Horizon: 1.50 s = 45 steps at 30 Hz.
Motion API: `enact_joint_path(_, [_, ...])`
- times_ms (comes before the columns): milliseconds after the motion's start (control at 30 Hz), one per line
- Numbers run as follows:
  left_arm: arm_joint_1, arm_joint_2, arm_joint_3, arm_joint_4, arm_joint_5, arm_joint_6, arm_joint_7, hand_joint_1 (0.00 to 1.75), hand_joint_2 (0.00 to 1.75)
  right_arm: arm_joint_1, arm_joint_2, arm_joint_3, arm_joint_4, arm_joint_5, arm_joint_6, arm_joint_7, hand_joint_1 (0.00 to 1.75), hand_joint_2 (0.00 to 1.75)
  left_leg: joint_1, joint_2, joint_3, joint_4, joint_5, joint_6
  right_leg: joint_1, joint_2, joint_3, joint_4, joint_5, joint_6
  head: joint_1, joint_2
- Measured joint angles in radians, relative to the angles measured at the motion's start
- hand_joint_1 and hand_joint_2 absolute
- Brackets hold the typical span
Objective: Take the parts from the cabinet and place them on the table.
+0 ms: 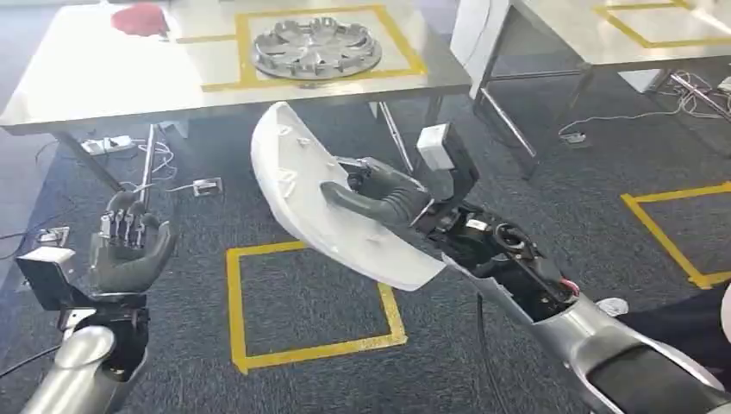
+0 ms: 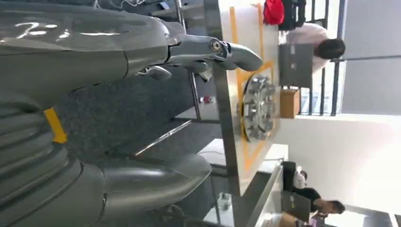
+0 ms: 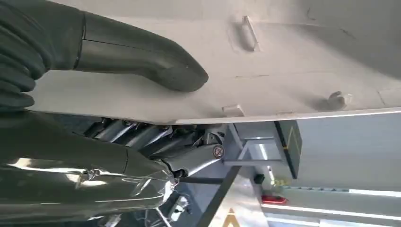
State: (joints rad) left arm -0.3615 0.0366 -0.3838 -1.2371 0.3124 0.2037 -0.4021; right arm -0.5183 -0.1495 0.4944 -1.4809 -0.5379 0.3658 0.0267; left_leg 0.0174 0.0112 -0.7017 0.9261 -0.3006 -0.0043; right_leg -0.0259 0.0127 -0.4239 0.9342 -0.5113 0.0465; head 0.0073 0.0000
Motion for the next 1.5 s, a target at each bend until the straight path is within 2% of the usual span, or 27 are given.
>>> enact_joint_path(67, [-0.002,0.000,0.000,-0.001,0.000,0.000,-0.001,0.00,1.75,-0.008,0.000,0.001,-0.003,-0.001,0.004,0.000,1.75,1.75,-0.003,-0.007,0.034,0.004,-0.010,0.019,-0.007,-0.007,-0.028,0.066,0.010,0.003,0.013,0.000])
enact_joint_path(100, [-0.004,0.000,0.000,-0.001,0.000,0.000,0.000,0.00,1.75,-0.011,0.000,0.001,-0.003,-0.006,0.007,-0.002,1.75,1.75,-0.006,-0.007,0.048,0.004,-0.019,0.025,-0.005,-0.008,-0.071,0.147,0.024,0.002,0.015,0.000])
enact_joint_path(133, [-0.004,-0.001,-0.001,-0.001,0.000,0.000,0.000,0.00,1.75,-0.013,0.000,0.002,-0.003,-0.011,0.007,-0.001,1.75,1.75,-0.009,-0.008,0.062,0.004,-0.032,0.029,-0.003,-0.008,-0.129,0.231,0.012,0.000,0.021,0.000])
enact_joint_path(200, [-0.002,-0.002,-0.002,-0.001,0.000,-0.001,0.000,0.00,1.75,-0.015,0.000,0.008,-0.003,-0.019,0.009,-0.001,1.75,1.75,-0.014,-0.012,0.094,0.004,-0.061,0.036,0.008,-0.008,-0.209,0.310,-0.094,-0.004,0.034,0.000])
enact_joint_path(233, [-0.002,-0.002,-0.002,-0.001,0.001,-0.002,0.000,0.00,1.75,-0.018,0.000,0.011,-0.003,-0.019,0.010,-0.001,1.75,1.75,-0.019,-0.014,0.114,0.004,-0.075,0.039,0.013,-0.008,-0.230,0.308,-0.153,-0.008,0.040,0.000])
enact_joint_path(267, [-0.002,-0.002,-0.003,-0.001,0.002,-0.003,0.000,0.00,1.75,-0.021,0.000,0.011,-0.003,-0.020,0.010,-0.001,1.75,1.75,-0.025,-0.019,0.137,0.004,-0.090,0.039,0.019,-0.008,-0.242,0.281,-0.186,-0.017,0.045,0.000])
enact_joint_path(300, [-0.002,-0.003,-0.003,-0.001,0.002,-0.004,0.000,0.00,1.75,-0.024,0.000,0.013,-0.003,-0.022,0.010,-0.001,1.75,1.75,-0.031,-0.022,0.161,0.004,-0.108,0.041,0.026,-0.008,-0.243,0.231,-0.175,-0.027,0.052,0.000])
enact_joint_path(333, [-0.003,-0.003,-0.003,-0.001,0.002,-0.004,0.000,0.00,1.75,-0.027,0.000,0.014,-0.003,-0.024,0.010,-0.001,1.75,1.75,-0.038,-0.024,0.183,0.004,-0.122,0.043,0.032,-0.006,-0.239,0.168,-0.119,-0.039,0.057,0.000])
enact_joint_path(367, [-0.003,-0.004,-0.004,-0.001,0.002,-0.004,0.000,0.00,1.75,-0.030,0.000,0.016,-0.002,-0.028,0.010,-0.001,1.75,1.75,-0.042,-0.024,0.201,0.002,-0.137,0.045,0.042,-0.005,-0.234,0.090,-0.003,-0.059,0.061,0.000])
enact_joint_path(400, [-0.004,-0.004,-0.006,0.002,0.002,-0.004,0.000,0.00,1.75,-0.032,0.000,0.018,-0.002,-0.031,0.011,-0.002,1.75,1.75,-0.040,-0.025,0.205,0.001,-0.149,0.047,0.056,0.001,-0.238,0.002,0.175,-0.080,0.053,0.000])
enact_joint_path(433, [-0.004,-0.005,-0.010,0.002,0.002,-0.003,0.002,0.00,1.75,-0.036,0.000,0.018,-0.002,-0.035,0.013,-0.002,1.75,1.75,-0.043,-0.036,0.210,0.005,-0.156,0.040,0.065,0.020,-0.239,-0.020,0.221,-0.082,0.042,0.000])
enact_joint_path(533, [-0.010,-0.005,-0.011,0.001,0.002,0.003,0.003,0.00,1.75,-0.052,0.000,0.021,-0.003,-0.035,0.018,-0.003,1.75,1.75,-0.040,-0.037,0.210,0.006,-0.162,0.035,0.065,0.011,-0.216,-0.026,0.217,-0.089,0.054,0.000])
enact_joint_path(567, [-0.012,-0.004,-0.011,0.000,0.002,0.004,0.003,0.00,1.75,-0.056,0.003,0.022,-0.003,-0.035,0.019,-0.003,1.75,1.75,-0.046,-0.037,0.197,0.026,-0.164,0.033,0.051,0.009,-0.200,-0.035,0.216,-0.090,0.059,0.000])
enact_joint_path(633, [-0.017,-0.003,-0.011,0.000,0.002,0.004,0.004,0.00,1.75,-0.065,0.005,0.024,-0.003,-0.035,0.020,-0.003,1.75,1.75,-0.040,-0.031,0.120,0.158,-0.176,0.010,0.046,0.007,-0.192,-0.040,0.208,-0.095,0.050,0.000])
enact_joint_path(733, [-0.013,-0.002,-0.011,0.000,0.002,0.004,0.006,0.00,1.75,-0.066,0.009,0.029,-0.003,-0.034,0.020,-0.002,1.75,1.75,-0.018,-0.025,-0.023,0.333,-0.272,-0.016,0.036,0.007,-0.191,-0.033,0.192,-0.088,0.040,0.000])
enact_joint_path(767, [-0.013,-0.001,-0.011,0.000,0.002,0.004,0.006,0.00,1.75,-0.066,0.009,0.031,-0.003,-0.034,0.020,-0.002,1.75,1.75,-0.013,-0.021,-0.039,0.328,-0.259,-0.022,0.032,0.007,-0.191,-0.027,0.185,-0.084,0.037,0.000])
enact_joint_path(800, [-0.013,-0.001,-0.011,0.000,0.002,0.004,0.006,0.00,1.75,-0.067,0.009,0.032,-0.002,-0.034,0.020,-0.002,1.75,1.75,-0.009,-0.019,-0.032,0.282,-0.220,-0.027,0.029,0.007,-0.189,-0.020,0.177,-0.080,0.034,0.000])
enact_joint_path(867, [-0.015,0.000,-0.011,0.000,0.002,0.005,0.006,0.00,1.75,-0.071,0.009,0.035,-0.002,-0.034,0.020,-0.003,1.75,1.75,0.000,-0.018,0.036,0.102,-0.103,-0.034,0.021,0.008,-0.186,-0.001,0.159,-0.068,0.027,0.000])
enact_joint_path(900, [-0.017,0.000,-0.011,0.000,0.001,0.005,0.006,0.00,1.75,-0.075,0.009,0.037,-0.003,-0.034,0.020,-0.003,1.75,1.75,0.003,-0.017,0.063,0.022,-0.063,-0.033,0.019,0.008,-0.186,0.009,0.151,-0.061,0.021,0.000])
enact_joint_path(967, [-0.019,-0.001,-0.013,0.000,-0.001,0.003,0.007,0.00,1.75,-0.080,0.009,0.039,-0.003,-0.034,0.021,-0.004,1.75,1.75,-0.006,-0.017,0.064,0.029,-0.093,-0.005,0.021,0.011,-0.190,0.012,0.145,-0.050,0.014,0.000])
enact_joint_path(1000, [-0.018,-0.001,-0.014,0.000,-0.002,0.003,0.008,0.00,1.75,-0.081,0.009,0.041,-0.002,-0.033,0.021,-0.004,1.75,1.75,-0.009,-0.020,0.065,0.030,-0.071,0.005,0.019,0.010,-0.187,0.012,0.140,-0.043,0.020,0.000])
enact_joint_path(1033, [-0.017,-0.001,-0.014,0.000,-0.001,0.003,0.009,0.00,1.75,-0.082,0.009,0.042,-0.002,-0.033,0.021,-0.004,1.75,1.75,-0.006,-0.018,0.069,0.026,-0.070,0.001,0.026,0.008,-0.186,0.014,0.126,-0.055,0.022,0.000])
enact_joint_path(1067, [-0.018,-0.001,-0.015,0.000,-0.001,0.003,0.009,0.00,1.75,-0.083,0.009,0.042,-0.002,-0.033,0.021,-0.005,1.75,1.75,-0.007,-0.020,0.072,0.027,-0.070,0.002,0.025,0.008,-0.183,0.015,0.132,-0.078,0.024,0.000])
enact_joint_path(1267, [-0.018,-0.002,-0.016,0.000,-0.002,0.003,0.009,0.00,1.75,-0.090,0.009,0.042,-0.002,-0.033,0.021,-0.005,1.75,1.75,-0.010,-0.022,0.082,0.027,-0.079,0.015,0.025,0.006,-0.165,0.004,0.131,-0.077,0.040,0.000])
enact_joint_path(1333, [-0.018,-0.002,-0.016,0.000,-0.004,0.002,0.009,0.00,1.75,-0.092,0.009,0.043,-0.002,-0.029,0.023,-0.006,1.75,1.75,-0.012,-0.022,0.083,0.027,-0.080,0.018,0.024,0.006,-0.162,0.002,0.130,-0.070,0.045,0.000])
enact_joint_path(1433, [-0.018,-0.002,-0.016,0.000,-0.005,-0.003,0.008,0.00,1.75,-0.096,0.011,0.044,-0.002,-0.028,0.024,-0.006,1.75,1.75,-0.014,-0.022,0.085,0.028,-0.083,0.022,0.020,0.006,-0.158,-0.002,0.128,-0.041,0.048,0.000])
enact_joint_path(1500, [-0.018,-0.002,-0.016,0.000,-0.006,-0.006,0.008,0.00,1.75,-0.099,0.011,0.045,-0.002,-0.027,0.024,-0.006,1.75,1.75,-0.015,-0.022,0.086,0.028,-0.084,0.023,0.018,0.006,-0.157,-0.003,0.126,-0.036,0.047,0.000])
